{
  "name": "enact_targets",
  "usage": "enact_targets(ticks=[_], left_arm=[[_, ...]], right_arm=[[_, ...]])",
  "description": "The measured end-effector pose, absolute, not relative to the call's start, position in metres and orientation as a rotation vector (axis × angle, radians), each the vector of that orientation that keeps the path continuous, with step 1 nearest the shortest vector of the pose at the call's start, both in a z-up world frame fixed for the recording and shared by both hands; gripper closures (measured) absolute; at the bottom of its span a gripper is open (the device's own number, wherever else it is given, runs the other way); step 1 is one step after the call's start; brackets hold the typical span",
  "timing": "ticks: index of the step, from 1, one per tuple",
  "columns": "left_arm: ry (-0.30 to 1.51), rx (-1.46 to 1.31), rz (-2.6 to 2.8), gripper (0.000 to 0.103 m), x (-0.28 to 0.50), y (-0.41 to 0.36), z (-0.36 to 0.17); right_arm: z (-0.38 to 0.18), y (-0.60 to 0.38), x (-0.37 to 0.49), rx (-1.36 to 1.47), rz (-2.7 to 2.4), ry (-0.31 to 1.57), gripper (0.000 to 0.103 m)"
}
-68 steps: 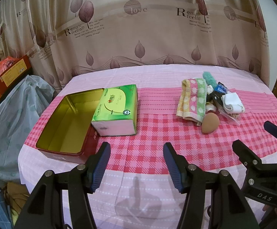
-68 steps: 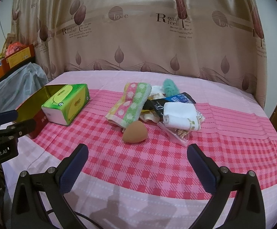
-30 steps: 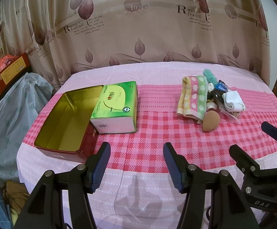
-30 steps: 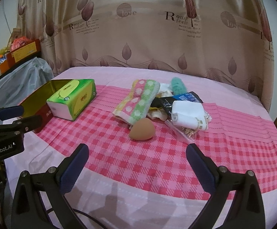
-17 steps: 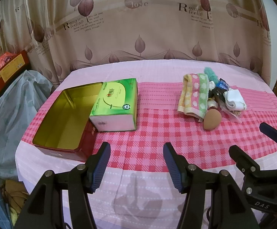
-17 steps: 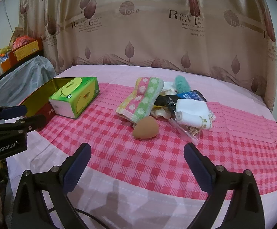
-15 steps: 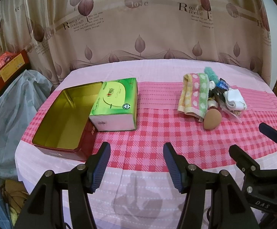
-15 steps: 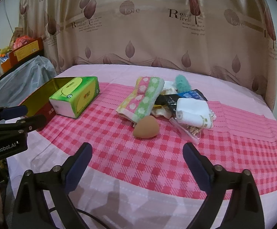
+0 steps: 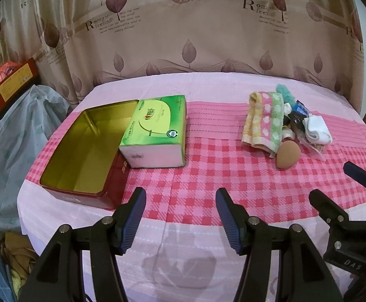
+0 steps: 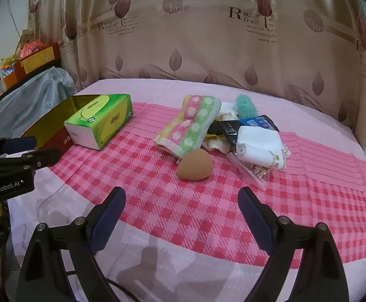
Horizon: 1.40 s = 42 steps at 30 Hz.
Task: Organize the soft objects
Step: 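Grasp the tan makeup sponge with the right gripper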
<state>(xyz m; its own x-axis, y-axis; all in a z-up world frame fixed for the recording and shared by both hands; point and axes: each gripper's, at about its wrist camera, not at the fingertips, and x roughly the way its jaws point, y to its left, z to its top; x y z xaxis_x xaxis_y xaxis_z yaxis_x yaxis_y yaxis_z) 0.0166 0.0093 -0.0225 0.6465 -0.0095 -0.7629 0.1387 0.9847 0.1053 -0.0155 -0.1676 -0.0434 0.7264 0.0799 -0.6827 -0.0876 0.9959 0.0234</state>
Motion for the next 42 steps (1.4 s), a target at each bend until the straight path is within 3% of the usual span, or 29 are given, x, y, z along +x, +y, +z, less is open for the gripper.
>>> enact_targets(ticks=[15,22,26,30,42], left_arm=[[0.903,0.174,-0.084,0.044,0.041,0.014,-0.037],[0.931,0.183,-0.086,0.044,0.058,0.012,-0.045],[0.937,0.196,-0.089,0.044,0.068,0.008,-0.048],[0.936,0.205,-0.103,0.044,0.078,0.001,-0.047],[0.926,0.214,-0.215,0.044,0.104,-0.033,-0.044]], right_arm=[[-0.076,-0.178,0.043,-0.018,0.141,0.851,0.026],[-0.090,-0.180,0.072,-0.031,0.135,0.893,0.039],[-0.096,-0.179,0.080,-0.038,0.131,0.898,0.040],[-0.104,-0.177,0.088,-0.037,0.150,0.920,0.055],[-0.095,-0.183,0.077,-0.043,0.132,0.901,0.059]])
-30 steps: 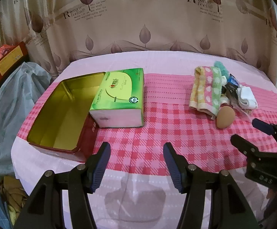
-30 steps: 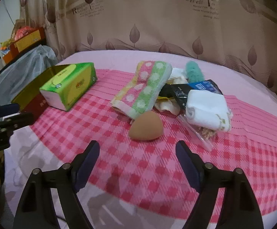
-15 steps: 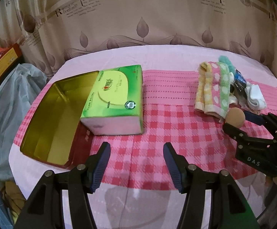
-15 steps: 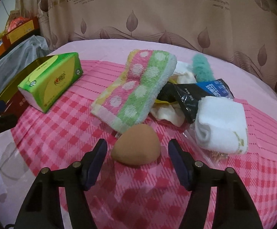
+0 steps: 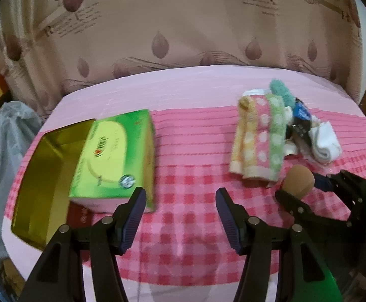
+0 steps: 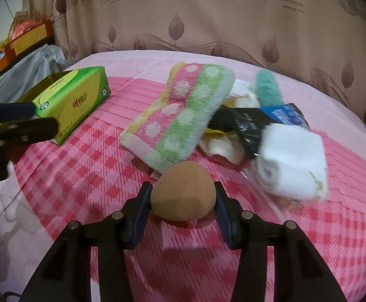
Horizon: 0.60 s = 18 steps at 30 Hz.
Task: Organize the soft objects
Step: 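Grasp the tan makeup sponge with the right gripper, then grasp the polka-dot towel with the left gripper while the right gripper holds the sponge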
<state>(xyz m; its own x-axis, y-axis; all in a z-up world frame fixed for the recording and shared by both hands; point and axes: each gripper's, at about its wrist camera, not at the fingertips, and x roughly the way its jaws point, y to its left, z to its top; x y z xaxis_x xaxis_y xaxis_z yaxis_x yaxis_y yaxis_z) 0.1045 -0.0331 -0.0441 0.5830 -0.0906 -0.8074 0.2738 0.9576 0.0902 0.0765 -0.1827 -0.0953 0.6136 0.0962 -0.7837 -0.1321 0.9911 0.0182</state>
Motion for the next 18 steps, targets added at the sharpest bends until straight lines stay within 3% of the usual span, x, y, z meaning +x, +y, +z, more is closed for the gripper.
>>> enact_targets(ticks=[18], left_arm=[[0.963,0.249,-0.408,0.044,0.141,-0.123,-0.063]], right_arm=[[-0.059,-0.262,0.024,0.153,-0.050,0.808,0.059]])
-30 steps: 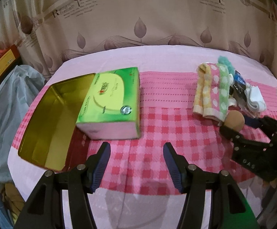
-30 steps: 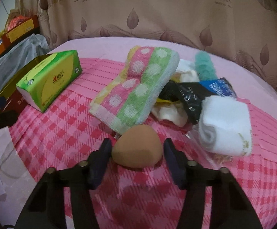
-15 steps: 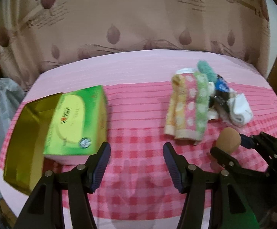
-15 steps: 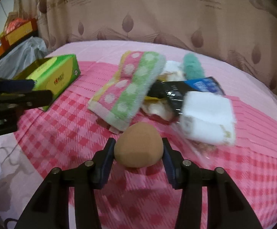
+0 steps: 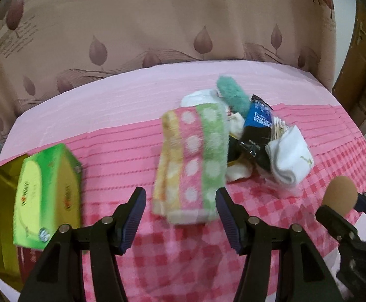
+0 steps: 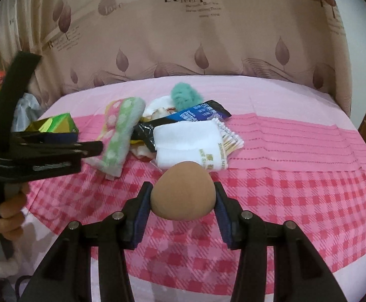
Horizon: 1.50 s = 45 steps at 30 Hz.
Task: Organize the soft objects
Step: 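Grasp the polka-dot towel with the left gripper while the right gripper holds the sponge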
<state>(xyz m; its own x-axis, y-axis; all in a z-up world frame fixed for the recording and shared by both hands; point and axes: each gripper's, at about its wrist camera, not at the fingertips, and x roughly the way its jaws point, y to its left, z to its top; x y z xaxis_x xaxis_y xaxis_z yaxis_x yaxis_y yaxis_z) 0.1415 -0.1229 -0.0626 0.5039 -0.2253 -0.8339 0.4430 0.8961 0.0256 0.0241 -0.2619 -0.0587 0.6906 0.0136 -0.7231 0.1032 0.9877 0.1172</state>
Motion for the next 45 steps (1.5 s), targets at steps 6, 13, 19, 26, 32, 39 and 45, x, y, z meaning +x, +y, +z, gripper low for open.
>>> enact_targets(ticks=[6,13,19,26,32,39,45], left_arm=[[0.993,0.234,-0.416,0.044,0.159,-0.138,-0.079],[1.024,0.219,-0.424,0.043,0.170,-0.141,-0.097],[1.027,0.221,-0.436,0.042,0.173,-0.141,-0.102],[1.023,0.183,-0.467,0.071,0.167,-0.130,-0.101],[0.967,0.152,-0.477,0.077,0.160,-0.122,-0.095],[0.947,0.169,-0.465,0.077,0.142,-0.111,-0.080],[0.925,0.149,-0.432,0.077,0.133,-0.087,-0.058]], right_arm=[[-0.058,-0.262,0.023,0.158,-0.026,0.790,0.059],[-0.055,-0.261,0.022,0.166,-0.009,0.778,0.059],[-0.051,-0.262,0.020,0.178,-0.005,0.763,0.059],[-0.049,-0.265,0.019,0.182,-0.008,0.750,0.059],[-0.049,-0.267,0.020,0.177,-0.016,0.741,0.059],[-0.050,-0.270,0.020,0.177,-0.022,0.738,0.059],[-0.050,-0.270,0.019,0.167,-0.029,0.734,0.059]])
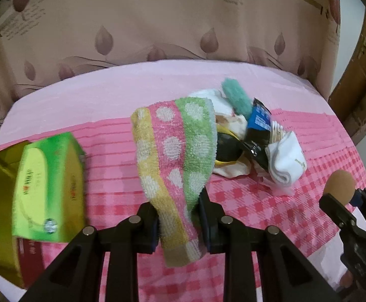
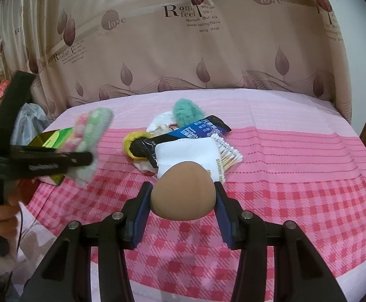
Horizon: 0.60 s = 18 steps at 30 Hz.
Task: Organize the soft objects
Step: 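Grasp the polka-dot towel with the left gripper while the right gripper holds the sponge, then carry the towel into the gold tin with the left gripper and release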
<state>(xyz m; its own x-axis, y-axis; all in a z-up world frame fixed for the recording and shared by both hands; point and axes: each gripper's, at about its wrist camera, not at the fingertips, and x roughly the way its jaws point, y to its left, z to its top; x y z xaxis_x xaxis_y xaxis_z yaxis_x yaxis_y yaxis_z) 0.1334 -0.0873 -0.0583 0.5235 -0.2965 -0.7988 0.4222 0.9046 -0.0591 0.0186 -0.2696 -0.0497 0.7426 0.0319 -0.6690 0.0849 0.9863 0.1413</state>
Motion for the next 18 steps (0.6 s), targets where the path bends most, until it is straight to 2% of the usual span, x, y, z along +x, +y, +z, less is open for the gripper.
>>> enact_targets(ticks=[7,18], left_arm=[[0.885,0.151,-0.360,0.077,0.128,-0.043,-0.035],[0.871,0.118,-0.144,0.077,0.139,0.071,-0.025]], right_arm=[[-0.049,-0.270,0.017,0.160,-0.038,0.733,0.059],[-0.050,-0.267,0.018,0.138,-0.047,0.738,0.059]])
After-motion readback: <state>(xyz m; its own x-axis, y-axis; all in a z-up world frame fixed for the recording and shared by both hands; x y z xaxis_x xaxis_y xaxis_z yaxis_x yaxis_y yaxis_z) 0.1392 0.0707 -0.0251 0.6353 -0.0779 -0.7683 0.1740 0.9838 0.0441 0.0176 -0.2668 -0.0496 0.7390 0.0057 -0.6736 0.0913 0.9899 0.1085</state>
